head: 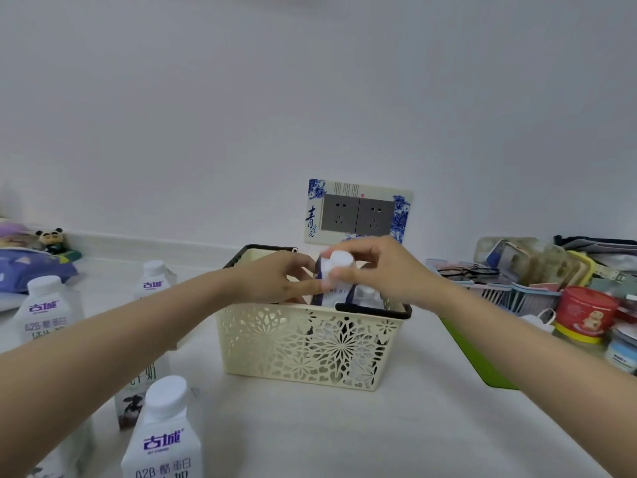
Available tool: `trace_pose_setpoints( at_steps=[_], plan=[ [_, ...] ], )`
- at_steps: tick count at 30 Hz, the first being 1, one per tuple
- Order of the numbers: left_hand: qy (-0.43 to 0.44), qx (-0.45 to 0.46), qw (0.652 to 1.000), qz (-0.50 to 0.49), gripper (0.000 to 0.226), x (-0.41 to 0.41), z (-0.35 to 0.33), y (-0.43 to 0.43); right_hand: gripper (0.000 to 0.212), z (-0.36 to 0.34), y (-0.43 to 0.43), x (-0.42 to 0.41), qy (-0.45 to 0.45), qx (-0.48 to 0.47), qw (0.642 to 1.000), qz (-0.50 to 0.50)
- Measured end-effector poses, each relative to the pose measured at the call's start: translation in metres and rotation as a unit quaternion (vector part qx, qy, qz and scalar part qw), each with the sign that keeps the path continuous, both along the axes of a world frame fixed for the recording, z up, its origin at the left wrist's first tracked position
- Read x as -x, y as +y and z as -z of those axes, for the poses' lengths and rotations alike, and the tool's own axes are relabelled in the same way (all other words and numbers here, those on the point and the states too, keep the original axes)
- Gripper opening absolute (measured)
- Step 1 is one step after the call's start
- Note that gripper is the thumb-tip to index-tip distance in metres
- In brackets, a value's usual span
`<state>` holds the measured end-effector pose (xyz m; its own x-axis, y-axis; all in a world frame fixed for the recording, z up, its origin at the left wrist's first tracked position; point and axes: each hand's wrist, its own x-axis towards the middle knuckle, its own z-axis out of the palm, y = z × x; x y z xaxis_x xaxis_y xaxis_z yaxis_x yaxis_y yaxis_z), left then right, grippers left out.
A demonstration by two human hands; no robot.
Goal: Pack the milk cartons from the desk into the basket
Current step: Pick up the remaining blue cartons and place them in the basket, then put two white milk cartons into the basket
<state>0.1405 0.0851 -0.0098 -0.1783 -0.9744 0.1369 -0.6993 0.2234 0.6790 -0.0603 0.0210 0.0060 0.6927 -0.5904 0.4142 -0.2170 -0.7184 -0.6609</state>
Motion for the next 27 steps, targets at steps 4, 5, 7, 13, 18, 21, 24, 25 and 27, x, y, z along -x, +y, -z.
trace_pose_setpoints(
  at_steps=[4, 5, 7, 13, 18, 21, 24, 25, 27],
  plan=[
    [-0.026, 0.003, 1.000, 0.013, 0.065, -0.003, 0.002, 0.009, 0.016, 0.021, 0.008, 0.006, -0.009, 0.002, 1.000, 0.026],
    [-0.034, -0.002, 0.999, 0.015, 0.069, -0.004, 0.003, 0.013, 0.016, 0.023, 0.008, 0.010, -0.008, 0.007, 0.999, 0.031],
    [-0.058, -0.004, 0.998, 0.030, 0.068, -0.004, 0.003, 0.020, 0.026, 0.028, 0.011, 0.019, 0.011, 0.026, 0.999, 0.035],
    [-0.202, -0.016, 0.979, 0.032, 0.069, -0.005, 0.003, 0.027, 0.053, 0.040, 0.015, 0.043, 0.047, 0.021, 0.997, 0.060],
    [-0.239, -0.024, 0.970, 0.030, 0.068, -0.002, -0.002, 0.027, 0.059, 0.038, 0.019, 0.039, 0.069, 0.077, 0.991, 0.085],
    [-0.246, -0.024, 0.969, 0.021, 0.069, -0.002, -0.006, 0.033, 0.061, 0.034, 0.025, 0.034, 0.073, 0.069, 0.992, 0.081],
    [-0.221, 0.024, 0.975, -0.005, 0.070, -0.009, -0.020, 0.053, 0.048, 0.030, 0.042, 0.023, 0.015, 0.072, 0.995, 0.074],
    [-0.198, 0.045, 0.979, -0.019, 0.067, -0.014, -0.027, 0.064, 0.043, 0.027, 0.051, 0.017, -0.018, 0.075, 0.995, 0.064],
    [-0.177, 0.075, 0.981, -0.037, 0.059, -0.026, -0.040, 0.090, 0.033, 0.024, 0.071, 0.001, -0.061, 0.067, 0.996, 0.022]
  ],
)
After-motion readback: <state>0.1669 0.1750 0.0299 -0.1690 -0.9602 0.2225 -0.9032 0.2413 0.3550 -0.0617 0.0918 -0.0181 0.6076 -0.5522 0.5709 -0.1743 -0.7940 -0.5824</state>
